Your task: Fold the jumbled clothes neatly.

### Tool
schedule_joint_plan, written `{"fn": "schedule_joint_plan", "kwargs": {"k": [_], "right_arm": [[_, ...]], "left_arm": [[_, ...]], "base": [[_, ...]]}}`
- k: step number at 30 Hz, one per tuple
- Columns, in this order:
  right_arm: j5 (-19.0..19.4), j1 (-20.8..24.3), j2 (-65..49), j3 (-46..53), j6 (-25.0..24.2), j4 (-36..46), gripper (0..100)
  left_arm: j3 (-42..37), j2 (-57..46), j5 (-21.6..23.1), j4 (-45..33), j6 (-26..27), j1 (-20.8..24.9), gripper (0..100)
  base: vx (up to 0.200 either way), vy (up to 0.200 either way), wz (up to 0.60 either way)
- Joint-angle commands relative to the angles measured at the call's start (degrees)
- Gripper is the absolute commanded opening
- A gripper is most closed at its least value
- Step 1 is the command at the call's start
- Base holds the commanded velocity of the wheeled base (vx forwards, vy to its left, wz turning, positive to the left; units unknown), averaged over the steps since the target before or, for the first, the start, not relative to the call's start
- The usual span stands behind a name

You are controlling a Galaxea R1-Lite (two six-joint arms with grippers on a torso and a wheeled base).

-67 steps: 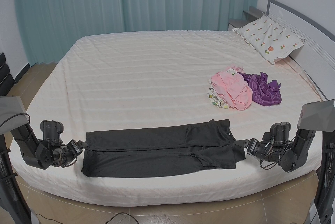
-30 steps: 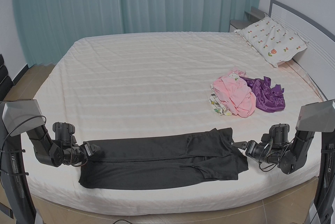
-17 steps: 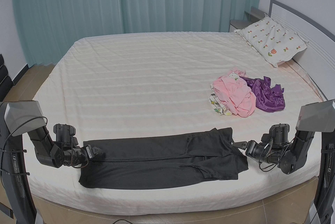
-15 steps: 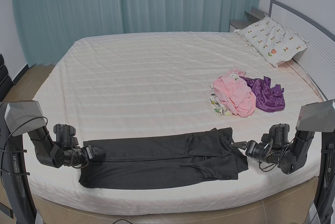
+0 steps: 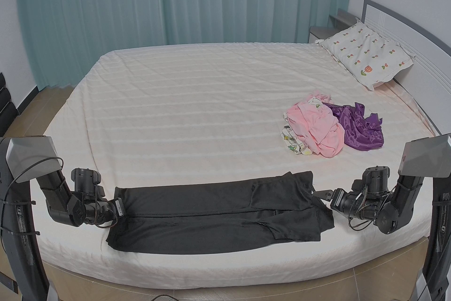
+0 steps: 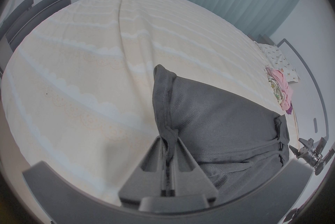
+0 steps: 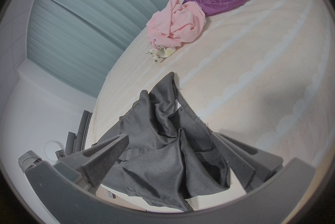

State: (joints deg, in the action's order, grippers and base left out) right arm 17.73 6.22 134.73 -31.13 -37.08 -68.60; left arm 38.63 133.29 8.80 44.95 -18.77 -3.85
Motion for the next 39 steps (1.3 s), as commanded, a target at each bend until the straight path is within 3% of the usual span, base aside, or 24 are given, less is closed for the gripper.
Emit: {"fn": "schedule_joint_plan", "kwargs": {"k": [1,24,32,39], "right_arm": [[0.03,0.02,0.09,0.02,-0.01,-0.05,100],[0.03,0.02,0.09,0.11,-0.01,-0.05,100],[0.03,0.02,0.09,0.02,-0.01,-0.05,100],[0.03,0.02,-0.08,0.02,-0.01,-0.05,100]], "left_arm": [[-0.05,-0.93,-0.01,-0.12,-0.04,-0.37,0],[0.66,-4.88,3.24,-3.46,1.72,-11.26,0],[6.02,-10.07,7.81,-14.54,3.04,-19.00,0],[10.06,-13.06,7.81,-26.67,2.34,-20.14,0]], "base": [[0.000,0.000,0.00],[0.000,0.000,0.00],[0.000,0.000,0.00],[0.000,0.000,0.00]]}}
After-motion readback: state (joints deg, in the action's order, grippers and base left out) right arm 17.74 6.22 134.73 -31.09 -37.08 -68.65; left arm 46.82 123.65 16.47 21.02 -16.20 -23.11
